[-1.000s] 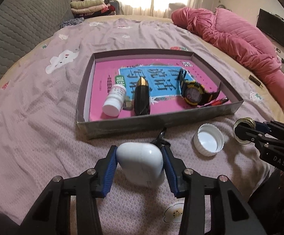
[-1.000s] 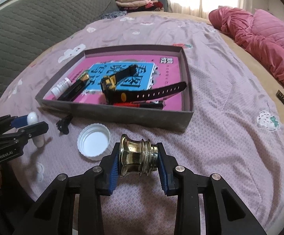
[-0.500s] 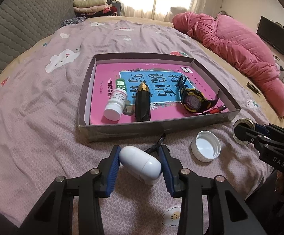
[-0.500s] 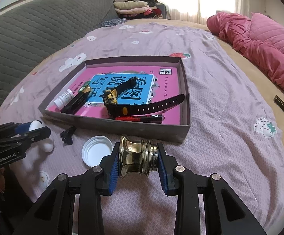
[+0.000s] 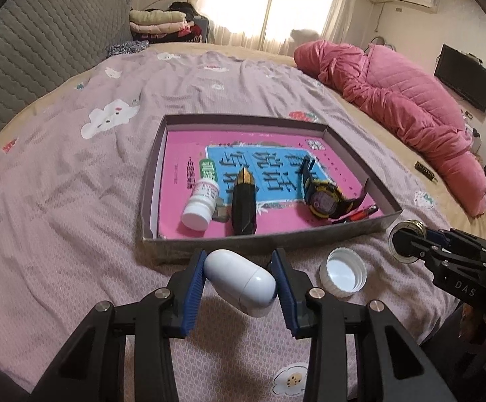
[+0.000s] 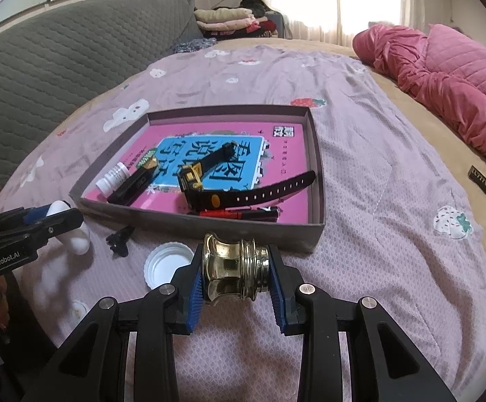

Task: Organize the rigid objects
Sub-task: 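Lift the earbuds case with the left tool while the right tool carries the gold cylinder over the box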

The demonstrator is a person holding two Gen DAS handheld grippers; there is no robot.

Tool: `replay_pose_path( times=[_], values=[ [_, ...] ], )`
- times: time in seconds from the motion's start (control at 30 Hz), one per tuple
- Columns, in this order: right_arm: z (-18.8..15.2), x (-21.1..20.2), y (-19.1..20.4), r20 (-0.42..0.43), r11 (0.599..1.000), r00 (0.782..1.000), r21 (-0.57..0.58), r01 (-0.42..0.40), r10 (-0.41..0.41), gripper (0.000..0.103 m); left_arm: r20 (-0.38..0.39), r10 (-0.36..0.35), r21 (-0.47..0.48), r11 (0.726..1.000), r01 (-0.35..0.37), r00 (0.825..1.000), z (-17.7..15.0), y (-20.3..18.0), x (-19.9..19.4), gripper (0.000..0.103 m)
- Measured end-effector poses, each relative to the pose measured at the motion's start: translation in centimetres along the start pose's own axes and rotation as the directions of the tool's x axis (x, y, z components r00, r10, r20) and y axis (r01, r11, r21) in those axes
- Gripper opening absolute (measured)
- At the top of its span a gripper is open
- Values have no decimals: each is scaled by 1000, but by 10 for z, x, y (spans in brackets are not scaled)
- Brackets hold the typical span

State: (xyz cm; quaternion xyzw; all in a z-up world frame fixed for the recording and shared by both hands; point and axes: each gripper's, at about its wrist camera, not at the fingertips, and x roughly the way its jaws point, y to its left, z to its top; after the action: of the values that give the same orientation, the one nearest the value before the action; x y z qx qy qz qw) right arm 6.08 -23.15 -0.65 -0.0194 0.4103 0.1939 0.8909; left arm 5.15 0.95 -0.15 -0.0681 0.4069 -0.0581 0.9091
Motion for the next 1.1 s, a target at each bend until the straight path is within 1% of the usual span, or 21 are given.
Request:
replay_pose_path(
  times=[0.2, 0.5, 0.77, 1.03, 1.1],
  values=[
    [6, -4, -3, 27, 1000, 1000, 17, -10, 9, 34, 39, -11, -3, 1000, 11, 999, 6, 1, -6, 40],
    [14, -8, -6, 65, 999, 998, 43, -19, 17, 34, 66, -18, -34, 999, 21, 998, 13, 10, -7, 40],
    [20, -7, -10, 81, 996, 996, 74, -41, 35, 34, 94, -23, -56, 998, 28, 995, 25, 15, 3, 40],
    [27, -2, -13, 93, 994, 995, 97, -53, 44, 34, 94, -30, -59, 998, 35, 995, 32, 17, 18, 39],
    [27, 0, -14, 92, 993, 995, 108, -55, 45, 34, 95, -31, -60, 998, 37, 995, 34, 17, 21, 35]
  ],
)
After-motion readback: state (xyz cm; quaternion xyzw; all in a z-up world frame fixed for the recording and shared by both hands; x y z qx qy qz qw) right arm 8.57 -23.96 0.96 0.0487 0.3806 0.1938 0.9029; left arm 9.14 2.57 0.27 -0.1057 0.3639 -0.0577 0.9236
